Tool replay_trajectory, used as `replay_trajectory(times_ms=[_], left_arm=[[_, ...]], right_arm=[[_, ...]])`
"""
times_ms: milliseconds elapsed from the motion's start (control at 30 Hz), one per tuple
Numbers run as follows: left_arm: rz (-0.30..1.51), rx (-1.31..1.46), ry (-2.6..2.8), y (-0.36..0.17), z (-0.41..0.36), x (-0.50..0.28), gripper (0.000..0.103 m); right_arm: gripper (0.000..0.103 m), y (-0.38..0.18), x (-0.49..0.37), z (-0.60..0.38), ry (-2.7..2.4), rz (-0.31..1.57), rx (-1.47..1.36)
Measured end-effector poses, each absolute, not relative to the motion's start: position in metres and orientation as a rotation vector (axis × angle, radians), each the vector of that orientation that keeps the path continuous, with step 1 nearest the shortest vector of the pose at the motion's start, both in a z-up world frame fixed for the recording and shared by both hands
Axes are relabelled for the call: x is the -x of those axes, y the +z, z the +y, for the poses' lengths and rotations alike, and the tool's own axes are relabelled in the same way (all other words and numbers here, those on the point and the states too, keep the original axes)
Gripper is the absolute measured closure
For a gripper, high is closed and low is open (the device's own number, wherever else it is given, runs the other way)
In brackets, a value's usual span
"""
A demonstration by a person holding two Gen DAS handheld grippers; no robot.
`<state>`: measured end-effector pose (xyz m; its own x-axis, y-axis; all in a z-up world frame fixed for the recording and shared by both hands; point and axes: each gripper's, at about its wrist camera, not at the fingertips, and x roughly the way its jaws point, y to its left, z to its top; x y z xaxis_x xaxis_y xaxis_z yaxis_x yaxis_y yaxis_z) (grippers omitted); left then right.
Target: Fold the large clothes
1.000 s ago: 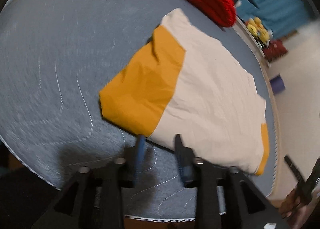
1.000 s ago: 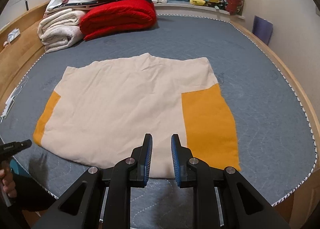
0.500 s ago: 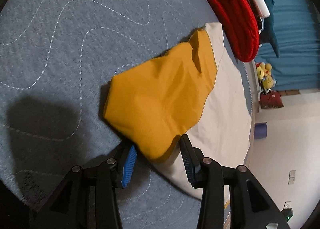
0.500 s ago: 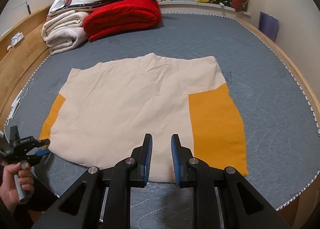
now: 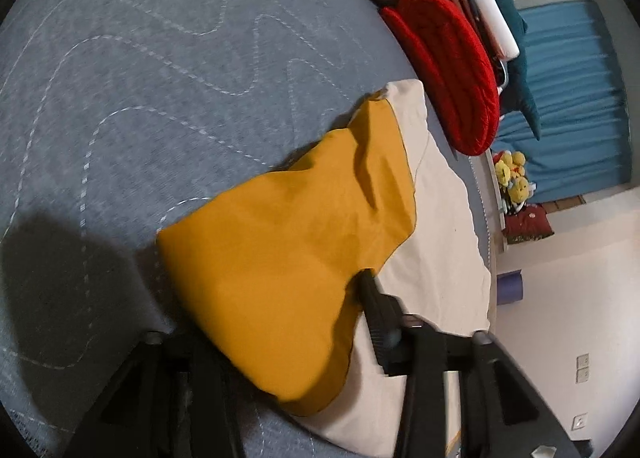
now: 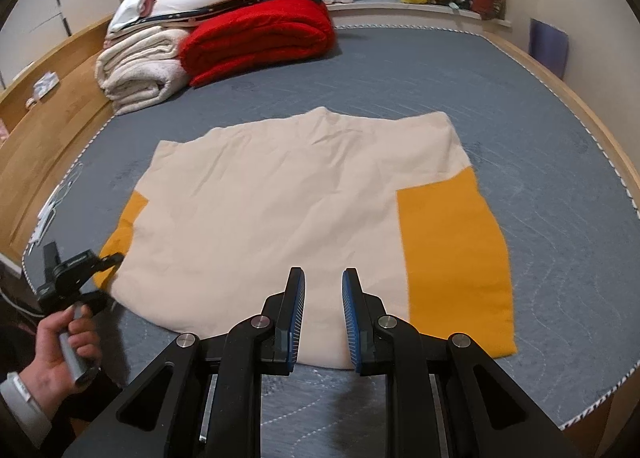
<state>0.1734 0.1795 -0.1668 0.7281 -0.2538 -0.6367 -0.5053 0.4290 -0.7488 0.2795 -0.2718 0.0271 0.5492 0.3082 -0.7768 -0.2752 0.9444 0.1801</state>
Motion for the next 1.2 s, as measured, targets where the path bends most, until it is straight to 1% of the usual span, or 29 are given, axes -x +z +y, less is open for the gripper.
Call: replay_trajectory(times_ms=[33, 67, 100, 133, 200, 333, 500, 600, 667, 767, 833, 867, 900, 967, 1067, 1133, 1200], left_arm=[[0.777, 1.142, 0.172, -0.164, 0.179, -0.175, 0.087], [0.773, 1.12, 0.172, -0.158, 0.177, -0.174, 0.089], [0.766, 1.082, 0.17, -0.145, 0.176, -0.176, 0.09], [0.751, 1.066, 0.159, -0.135, 0.175, -0.176, 0.091], [0.709, 1.042, 0.119, -0.109, 0.177, -0.174, 0.091], [0.725, 0.92, 0.101, -0.059, 0.182, -0.168, 0.092], [0.738, 0.726, 0.148, 0.0, 0.199, -0.134, 0.092], [0.76, 0.666, 0.138, 0.01, 0.197, -0.114, 0.092], [0.779, 0.615, 0.132, 0.007, 0.186, -0.106, 0.092], [0.793, 0.593, 0.133, 0.001, 0.17, -0.102, 0.092], [0.781, 0.564, 0.137, 0.005, 0.159, -0.101, 0.092], [0.771, 0.547, 0.134, 0.01, 0.153, -0.102, 0.092], [0.764, 0.535, 0.126, 0.016, 0.146, -0.105, 0.092], [0.755, 0.495, 0.109, 0.025, 0.13, -0.113, 0.092], [0.746, 0.422, 0.066, 0.039, 0.098, -0.125, 0.092], [0.743, 0.352, 0.018, 0.048, 0.064, -0.136, 0.092], [0.744, 0.273, -0.046, 0.055, 0.02, -0.149, 0.092]], right_arm=[[0.082, 0.027, -0.279, -0.268, 0.361, 0.923, -0.041], [0.083, 0.028, -0.279, -0.263, 0.381, 0.918, -0.046], [0.085, 0.028, -0.278, -0.257, 0.402, 0.914, -0.051], [0.09, 0.029, -0.278, -0.252, 0.417, 0.911, -0.053], [0.093, 0.029, -0.276, -0.237, 0.448, 0.904, -0.046], [0.094, 0.025, -0.274, -0.2, 0.53, 0.91, -0.03], [0.094, 0.018, -0.268, -0.152, 0.696, 0.938, -0.017], [0.094, 0.004, -0.265, -0.123, 0.81, 1.013, -0.026], [0.094, -0.019, -0.263, -0.1, 0.876, 1.112, -0.01], [0.094, -0.058, -0.257, -0.071, 0.848, 1.227, 0.108], [0.094, -0.077, -0.259, -0.065, 0.824, 1.275, 0.119], [0.094, -0.077, -0.26, -0.066, 0.818, 1.28, 0.103], [0.093, -0.074, -0.261, -0.069, 0.81, 1.274, 0.081], [0.092, -0.057, -0.261, -0.079, 0.789, 1.202, 0.077], [0.092, -0.017, -0.26, -0.111, 0.729, 1.009, 0.077], [0.092, 0.01, -0.261, -0.146, 0.65, 0.874, 0.064], [0.091, 0.029, -0.258, -0.174, 0.58, 0.784, 0.063]])
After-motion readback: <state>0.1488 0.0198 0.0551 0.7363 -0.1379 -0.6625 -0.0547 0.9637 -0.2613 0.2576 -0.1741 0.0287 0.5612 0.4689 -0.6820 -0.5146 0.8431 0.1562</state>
